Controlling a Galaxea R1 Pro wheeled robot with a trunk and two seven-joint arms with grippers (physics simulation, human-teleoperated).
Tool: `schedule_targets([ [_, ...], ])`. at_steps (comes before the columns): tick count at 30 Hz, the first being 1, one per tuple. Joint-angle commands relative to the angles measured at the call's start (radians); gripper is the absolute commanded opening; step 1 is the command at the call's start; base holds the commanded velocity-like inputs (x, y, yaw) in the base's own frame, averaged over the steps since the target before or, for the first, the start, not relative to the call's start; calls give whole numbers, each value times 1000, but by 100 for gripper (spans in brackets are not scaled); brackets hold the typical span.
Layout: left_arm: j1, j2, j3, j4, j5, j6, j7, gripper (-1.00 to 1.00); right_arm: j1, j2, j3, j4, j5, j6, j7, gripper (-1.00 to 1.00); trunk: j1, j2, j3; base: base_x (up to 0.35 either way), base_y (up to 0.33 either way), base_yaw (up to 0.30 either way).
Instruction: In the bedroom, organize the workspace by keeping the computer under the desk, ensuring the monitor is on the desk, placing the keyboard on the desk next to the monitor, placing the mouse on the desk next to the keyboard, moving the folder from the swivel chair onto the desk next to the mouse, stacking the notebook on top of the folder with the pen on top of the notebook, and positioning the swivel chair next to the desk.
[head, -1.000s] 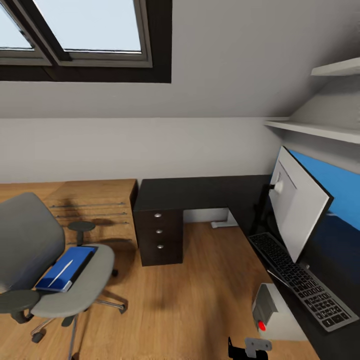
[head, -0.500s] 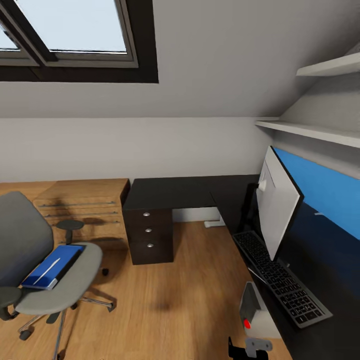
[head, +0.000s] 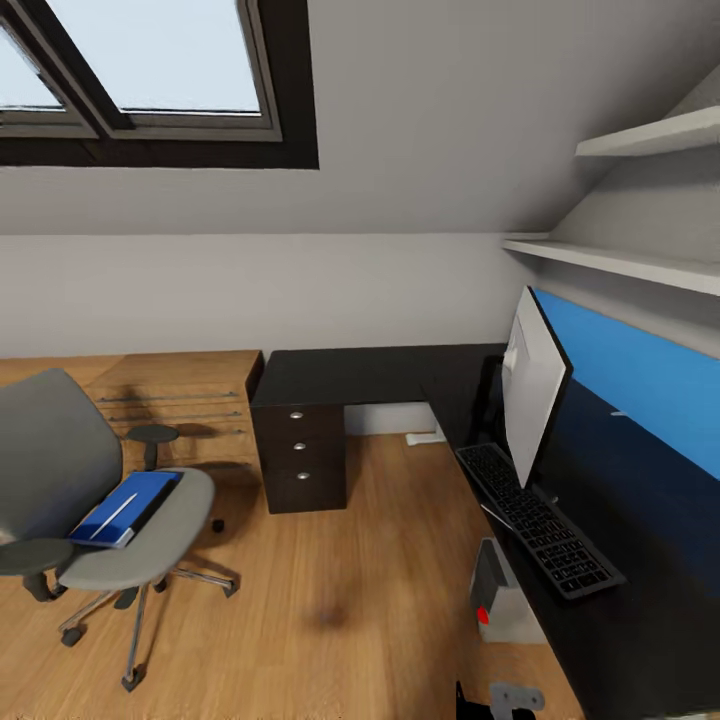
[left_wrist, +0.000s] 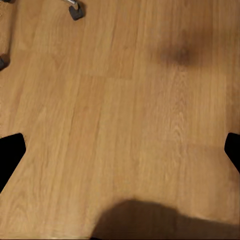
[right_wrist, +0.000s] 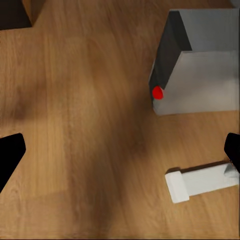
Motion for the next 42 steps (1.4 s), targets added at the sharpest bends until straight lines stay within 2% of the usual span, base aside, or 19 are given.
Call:
schedule_targets([
  [1, 0, 0, -2, 1, 3, -3, 3, 100, -1, 0, -6, 2, 11, -3, -7, 100, 0, -1, -1, -310, -1, 0],
  [13, -1, -1, -2, 1, 3, -3, 3, 100, 0, 5, -6, 3, 10, -2, -7, 100, 0, -1, -9, -249, 0, 0],
  [25, -1, -1, -2, 1, 3, -4, 4, 100, 3, 3, -6, 4, 11, -1, -7, 100, 0, -1, -24, -69, 0, -72],
  [40, -1, -2, -2, 1, 2, -7, 4, 100, 15, 6, -5, 4, 15, -3, 0, 100, 0, -1, -24, -139, -78, -2],
  [42, -1, -3, -2, 1, 2, -7, 4, 100, 15, 6, -4, 4, 16, -4, 0, 100, -8, 13, -18, -29, -12, 0],
])
